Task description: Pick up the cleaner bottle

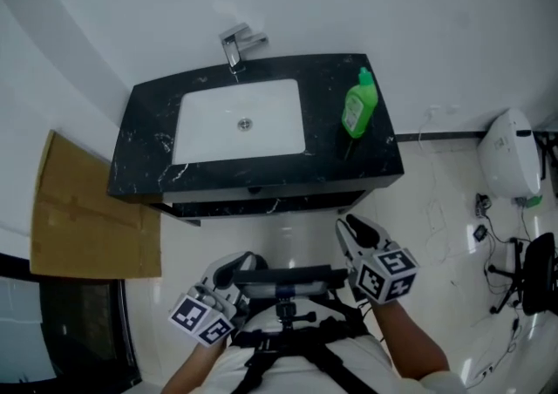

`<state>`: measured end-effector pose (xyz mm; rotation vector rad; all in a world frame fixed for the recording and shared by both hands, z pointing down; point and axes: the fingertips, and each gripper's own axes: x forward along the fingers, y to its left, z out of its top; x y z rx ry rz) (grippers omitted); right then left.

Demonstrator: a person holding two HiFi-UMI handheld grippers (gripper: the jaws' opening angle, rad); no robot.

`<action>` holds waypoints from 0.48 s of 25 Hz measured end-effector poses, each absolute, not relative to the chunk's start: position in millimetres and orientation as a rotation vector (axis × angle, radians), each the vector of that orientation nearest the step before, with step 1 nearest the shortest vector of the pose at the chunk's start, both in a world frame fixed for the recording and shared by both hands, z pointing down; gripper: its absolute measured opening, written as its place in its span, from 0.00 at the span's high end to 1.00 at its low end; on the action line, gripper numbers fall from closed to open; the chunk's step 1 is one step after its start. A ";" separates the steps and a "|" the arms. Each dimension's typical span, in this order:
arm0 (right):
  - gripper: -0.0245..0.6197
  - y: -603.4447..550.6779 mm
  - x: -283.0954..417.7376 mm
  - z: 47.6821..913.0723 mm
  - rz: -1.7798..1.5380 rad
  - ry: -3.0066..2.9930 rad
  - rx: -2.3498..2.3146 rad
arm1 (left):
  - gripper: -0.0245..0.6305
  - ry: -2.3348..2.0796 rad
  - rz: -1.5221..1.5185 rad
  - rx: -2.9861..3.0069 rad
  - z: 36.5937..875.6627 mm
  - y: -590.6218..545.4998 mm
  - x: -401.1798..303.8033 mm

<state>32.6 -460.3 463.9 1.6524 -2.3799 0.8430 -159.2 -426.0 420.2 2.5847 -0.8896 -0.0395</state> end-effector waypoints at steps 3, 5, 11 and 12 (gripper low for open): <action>0.81 -484.4 22.9 459.1 0.821 -2.334 1.723 | 0.96 -0.872 0.002 2.621 417.0 -456.6 -182.0; 0.81 -498.8 17.2 455.9 0.807 -2.304 1.770 | 0.96 -0.834 0.013 2.634 416.9 -472.9 -195.4; 0.81 -523.7 10.3 448.1 0.774 -2.209 1.914 | 0.96 -0.671 0.015 2.643 418.4 -505.8 -217.8; 0.81 -525.5 9.6 447.3 0.771 -2.195 1.934 | 0.96 -0.641 0.012 2.644 417.8 -509.8 -219.9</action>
